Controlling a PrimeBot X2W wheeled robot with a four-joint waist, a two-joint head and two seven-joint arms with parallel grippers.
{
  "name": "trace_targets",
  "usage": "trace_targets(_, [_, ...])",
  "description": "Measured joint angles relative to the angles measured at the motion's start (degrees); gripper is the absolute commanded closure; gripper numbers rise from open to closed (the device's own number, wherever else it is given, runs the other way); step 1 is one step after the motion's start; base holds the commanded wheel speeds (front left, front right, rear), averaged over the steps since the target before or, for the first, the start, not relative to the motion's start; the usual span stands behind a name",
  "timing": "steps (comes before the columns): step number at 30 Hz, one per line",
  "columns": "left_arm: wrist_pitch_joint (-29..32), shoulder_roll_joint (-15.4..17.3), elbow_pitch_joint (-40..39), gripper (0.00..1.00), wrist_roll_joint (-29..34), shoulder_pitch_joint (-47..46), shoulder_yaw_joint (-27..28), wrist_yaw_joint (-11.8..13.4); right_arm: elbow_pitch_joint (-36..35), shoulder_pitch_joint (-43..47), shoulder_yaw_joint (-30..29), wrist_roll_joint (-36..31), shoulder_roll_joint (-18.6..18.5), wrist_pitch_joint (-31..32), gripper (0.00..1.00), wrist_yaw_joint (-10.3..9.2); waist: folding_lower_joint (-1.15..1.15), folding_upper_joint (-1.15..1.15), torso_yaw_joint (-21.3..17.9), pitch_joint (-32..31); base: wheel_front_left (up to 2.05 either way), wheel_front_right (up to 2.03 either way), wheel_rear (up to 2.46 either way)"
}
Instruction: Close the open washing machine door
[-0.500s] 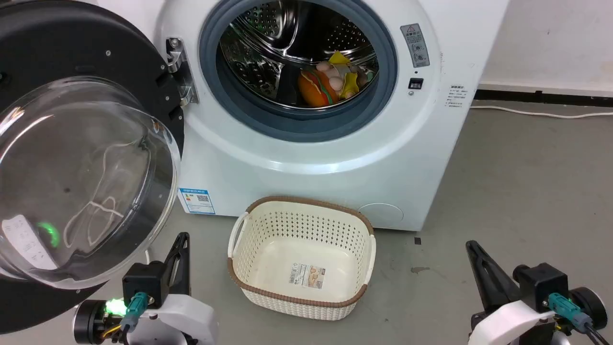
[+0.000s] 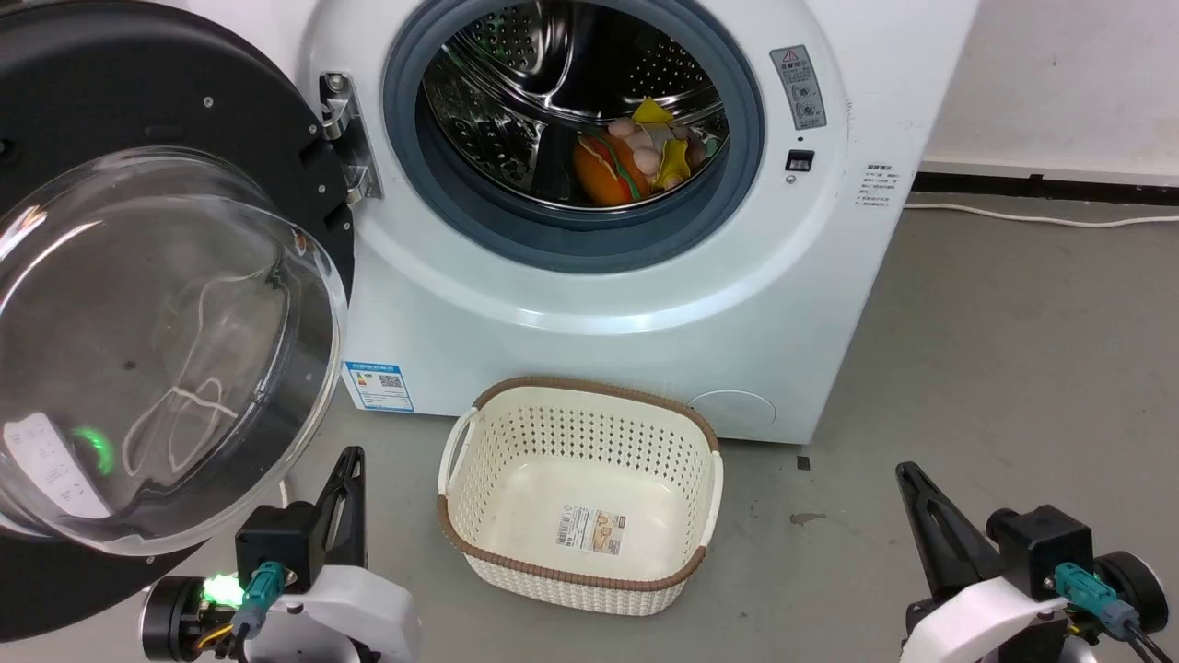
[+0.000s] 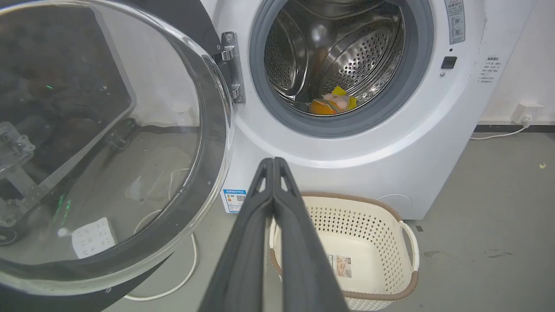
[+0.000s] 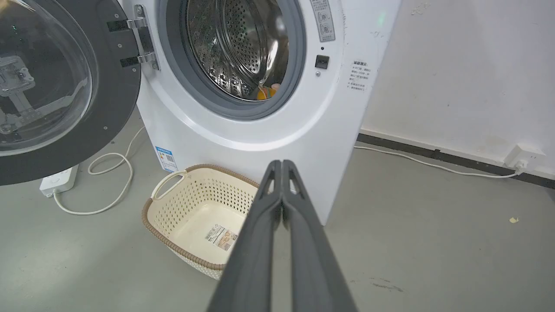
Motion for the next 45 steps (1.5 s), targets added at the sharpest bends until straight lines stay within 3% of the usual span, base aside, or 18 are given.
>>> trace_targets(15, [0.0,0.0,0.0,1.00,0.0,0.0,0.0,0.0,0.0,0.0,0.0,0.0,0.0,0.0,1.00,0.00,0.00,0.00,0.0,0.0,0.00,0.00,0.00])
trace_targets(16, [0.0,0.0,0.0,0.00,0.0,0.0,0.0,0.0,0.0,0.0,0.0,0.0,0.0,0.0,0.00,0.00,0.00,0.00,0.0,0.0,0.00,0.00,0.00])
trace_targets(33, [-1.1,0.0,0.3,0.00,-0.1,0.0,-0.9,0.0,0.0,0.1,-0.5,0.6,0.0,-1.1,0.00,0.00,0.00,0.00,0.5,0.0,0.00,0.00,0.00])
trace_targets(45, [-2.5,0.0,0.7,0.00,-0.1,-0.1,-1.4,0.0,-0.1,0.5,-0.1,1.2,0.0,-2.5,0.00,0.00,0.00,0.00,3.3,-0.2,0.00,0.00,0.00])
